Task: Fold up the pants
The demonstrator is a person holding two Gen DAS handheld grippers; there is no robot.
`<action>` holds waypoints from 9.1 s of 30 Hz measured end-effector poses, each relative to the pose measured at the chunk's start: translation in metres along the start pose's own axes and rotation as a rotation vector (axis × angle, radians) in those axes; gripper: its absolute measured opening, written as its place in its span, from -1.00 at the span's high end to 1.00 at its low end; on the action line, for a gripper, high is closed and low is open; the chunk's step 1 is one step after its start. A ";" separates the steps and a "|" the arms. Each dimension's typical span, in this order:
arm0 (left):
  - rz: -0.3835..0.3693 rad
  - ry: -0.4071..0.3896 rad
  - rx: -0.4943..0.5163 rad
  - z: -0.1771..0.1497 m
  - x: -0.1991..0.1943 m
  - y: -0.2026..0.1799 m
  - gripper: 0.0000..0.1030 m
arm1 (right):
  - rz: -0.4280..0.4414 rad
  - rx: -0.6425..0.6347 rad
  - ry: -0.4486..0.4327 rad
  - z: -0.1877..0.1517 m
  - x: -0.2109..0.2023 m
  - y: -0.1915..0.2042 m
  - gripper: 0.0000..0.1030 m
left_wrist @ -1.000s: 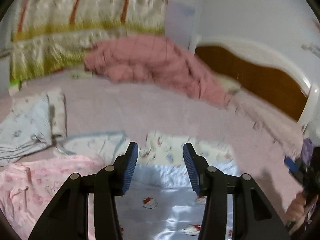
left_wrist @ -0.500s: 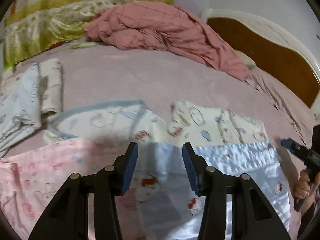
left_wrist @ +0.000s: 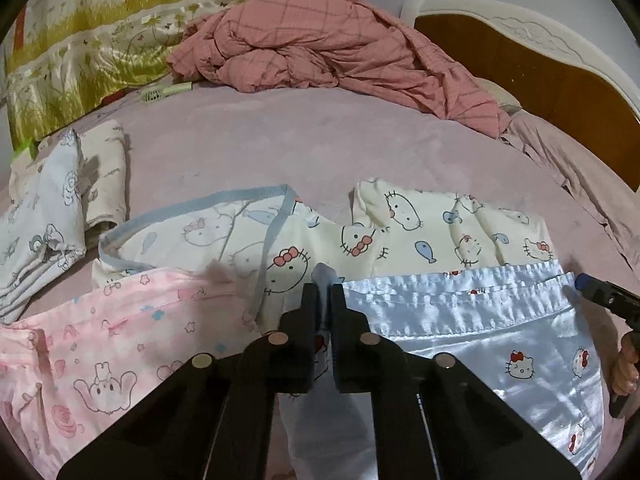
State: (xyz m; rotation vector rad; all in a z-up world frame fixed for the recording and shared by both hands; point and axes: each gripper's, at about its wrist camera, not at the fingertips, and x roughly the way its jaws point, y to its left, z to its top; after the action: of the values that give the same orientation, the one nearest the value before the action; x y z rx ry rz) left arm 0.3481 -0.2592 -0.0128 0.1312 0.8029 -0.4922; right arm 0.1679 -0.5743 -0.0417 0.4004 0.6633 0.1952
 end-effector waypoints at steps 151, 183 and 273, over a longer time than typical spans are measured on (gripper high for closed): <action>-0.096 0.210 0.043 -0.009 0.051 -0.177 0.67 | 0.220 0.292 0.053 0.030 0.039 -0.071 0.20; -0.017 0.065 -0.039 0.018 -0.036 -0.037 -0.22 | 0.167 0.097 0.003 0.029 0.028 -0.032 0.88; -0.589 0.042 -0.131 -0.010 -0.043 0.057 0.94 | 0.267 -0.223 0.001 -0.021 -0.043 0.028 0.90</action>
State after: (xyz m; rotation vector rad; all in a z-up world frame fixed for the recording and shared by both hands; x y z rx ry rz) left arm 0.3429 -0.1902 0.0073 -0.2257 0.9112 -0.9903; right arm 0.1203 -0.5553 -0.0211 0.2733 0.5803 0.5184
